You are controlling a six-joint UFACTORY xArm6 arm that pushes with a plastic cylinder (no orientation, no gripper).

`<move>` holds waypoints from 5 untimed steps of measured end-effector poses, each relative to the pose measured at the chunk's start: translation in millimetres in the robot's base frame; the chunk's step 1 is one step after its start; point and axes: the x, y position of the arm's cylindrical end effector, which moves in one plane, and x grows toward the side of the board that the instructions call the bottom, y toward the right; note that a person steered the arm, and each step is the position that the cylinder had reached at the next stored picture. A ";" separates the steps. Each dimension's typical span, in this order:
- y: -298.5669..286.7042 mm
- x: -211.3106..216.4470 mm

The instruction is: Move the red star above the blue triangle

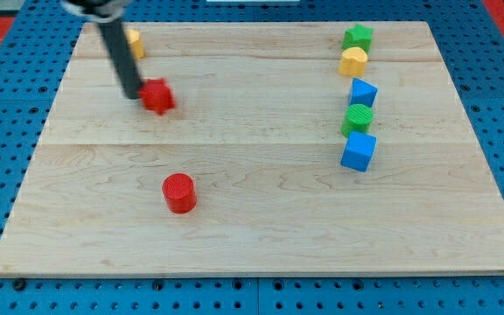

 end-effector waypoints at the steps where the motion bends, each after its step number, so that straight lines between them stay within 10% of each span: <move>1: 49.6 -1.6; 2: -17.3 26.8; 4: 116.4 8.3; 5: 59.8 61.3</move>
